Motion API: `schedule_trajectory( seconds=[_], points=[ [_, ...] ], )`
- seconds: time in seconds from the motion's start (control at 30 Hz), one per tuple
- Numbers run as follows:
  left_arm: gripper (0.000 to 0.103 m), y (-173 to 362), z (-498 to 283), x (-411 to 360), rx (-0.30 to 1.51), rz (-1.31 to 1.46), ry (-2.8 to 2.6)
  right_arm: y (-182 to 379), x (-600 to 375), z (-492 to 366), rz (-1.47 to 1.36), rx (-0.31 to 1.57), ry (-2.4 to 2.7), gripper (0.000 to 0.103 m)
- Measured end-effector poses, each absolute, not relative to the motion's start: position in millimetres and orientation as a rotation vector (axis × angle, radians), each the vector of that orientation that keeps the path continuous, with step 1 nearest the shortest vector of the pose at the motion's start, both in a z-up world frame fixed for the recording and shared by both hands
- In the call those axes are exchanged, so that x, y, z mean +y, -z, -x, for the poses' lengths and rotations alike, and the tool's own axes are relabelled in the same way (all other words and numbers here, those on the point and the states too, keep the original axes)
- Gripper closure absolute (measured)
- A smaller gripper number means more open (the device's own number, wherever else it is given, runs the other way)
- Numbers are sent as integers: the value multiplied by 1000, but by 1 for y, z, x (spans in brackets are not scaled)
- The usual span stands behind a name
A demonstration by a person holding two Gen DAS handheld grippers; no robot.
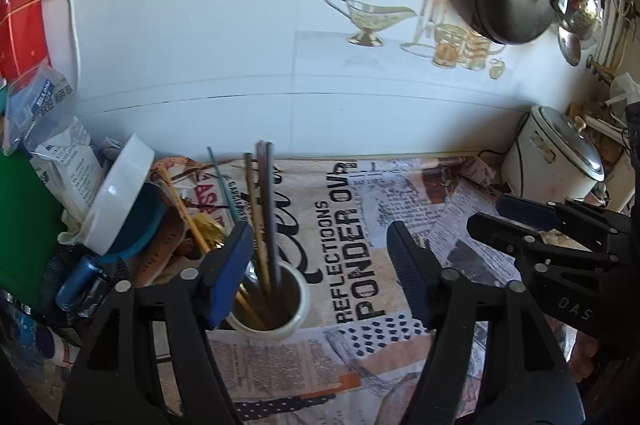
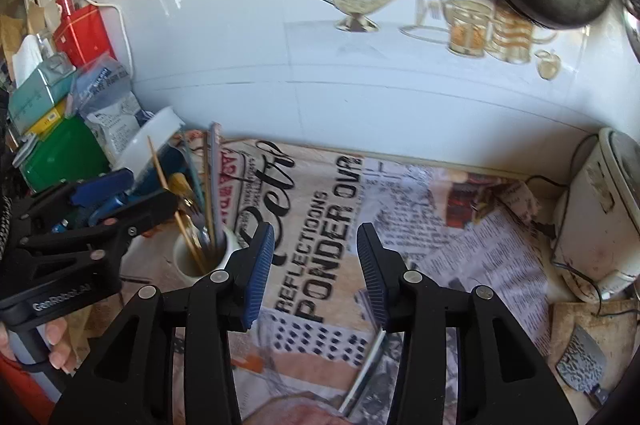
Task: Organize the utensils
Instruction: 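Move both open tools back to the last utensils on the newspaper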
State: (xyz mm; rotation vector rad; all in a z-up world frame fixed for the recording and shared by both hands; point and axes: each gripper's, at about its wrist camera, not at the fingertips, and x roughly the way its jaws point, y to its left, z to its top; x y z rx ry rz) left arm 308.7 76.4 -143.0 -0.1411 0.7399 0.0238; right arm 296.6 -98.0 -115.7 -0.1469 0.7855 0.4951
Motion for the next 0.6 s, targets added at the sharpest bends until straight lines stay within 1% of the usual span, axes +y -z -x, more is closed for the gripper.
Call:
schedule_trajectory(
  seconds=[0.03, 0.17, 0.37, 0.6],
  points=[
    [31, 146, -309, 71, 743, 144, -15, 120, -104, -297, 150, 796, -488, 63],
    [30, 162, -310, 51, 787, 155, 7, 140, -131, -297, 160, 852, -447, 63],
    [30, 198, -309, 26, 879, 138, 3, 198, -161, -305, 200, 1011, -366, 63],
    [30, 252, -307, 14, 1013, 151, -15, 258, -179, -310, 180, 1160, -341, 63]
  ],
)
